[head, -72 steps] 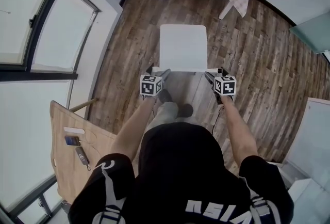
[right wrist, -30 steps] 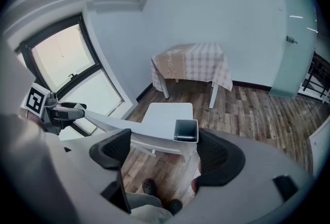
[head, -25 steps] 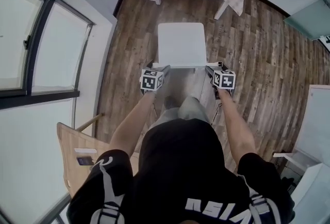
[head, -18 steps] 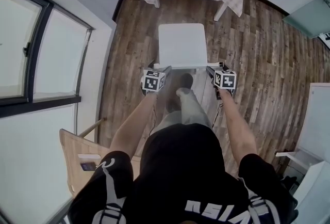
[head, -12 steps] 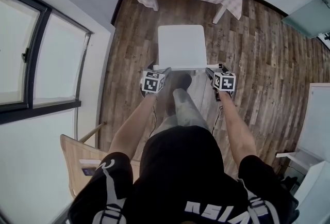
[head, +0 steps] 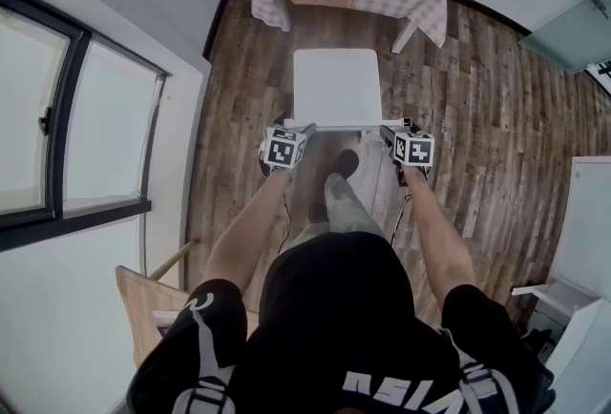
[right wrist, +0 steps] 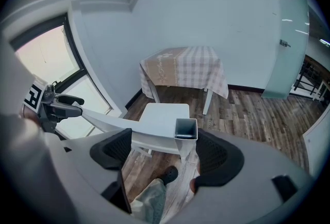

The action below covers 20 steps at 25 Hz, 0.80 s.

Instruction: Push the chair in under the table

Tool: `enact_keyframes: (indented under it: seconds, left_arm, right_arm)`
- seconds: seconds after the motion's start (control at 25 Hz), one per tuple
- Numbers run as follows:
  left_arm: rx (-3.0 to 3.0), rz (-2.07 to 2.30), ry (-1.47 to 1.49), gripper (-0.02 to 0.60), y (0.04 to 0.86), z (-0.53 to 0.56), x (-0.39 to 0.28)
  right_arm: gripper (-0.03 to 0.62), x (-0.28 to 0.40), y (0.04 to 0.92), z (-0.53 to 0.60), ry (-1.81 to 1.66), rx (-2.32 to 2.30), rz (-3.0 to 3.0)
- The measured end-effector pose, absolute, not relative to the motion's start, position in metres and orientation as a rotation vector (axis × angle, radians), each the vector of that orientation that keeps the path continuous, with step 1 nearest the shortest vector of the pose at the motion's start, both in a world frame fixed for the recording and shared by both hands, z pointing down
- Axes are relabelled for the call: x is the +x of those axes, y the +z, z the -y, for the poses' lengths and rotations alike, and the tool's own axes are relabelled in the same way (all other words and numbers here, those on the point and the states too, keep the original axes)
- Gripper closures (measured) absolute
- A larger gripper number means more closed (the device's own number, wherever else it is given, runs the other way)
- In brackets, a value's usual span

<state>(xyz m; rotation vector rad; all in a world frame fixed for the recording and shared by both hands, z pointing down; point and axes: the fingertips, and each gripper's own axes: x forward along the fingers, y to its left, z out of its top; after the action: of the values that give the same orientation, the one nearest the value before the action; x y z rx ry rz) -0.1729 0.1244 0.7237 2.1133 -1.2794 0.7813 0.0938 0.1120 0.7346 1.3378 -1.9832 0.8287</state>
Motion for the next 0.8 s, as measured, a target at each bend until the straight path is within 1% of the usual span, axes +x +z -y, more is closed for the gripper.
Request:
enact_keyframes:
  seconds: [0.4, 0.8]
  left_arm:
    - [2.160, 1.279, 0.758, 0.206, 0.704, -0.059, -0.182]
    - [2.134, 1.262, 0.748, 0.206, 0.699, -0.044, -0.181]
  right_arm:
    - [0.187, 0.086, 0.716, -0.052, 0.821, 1.369, 1.997]
    - [0.187, 0.085, 0.709, -0.036, 0.831, 1.350, 1.989]
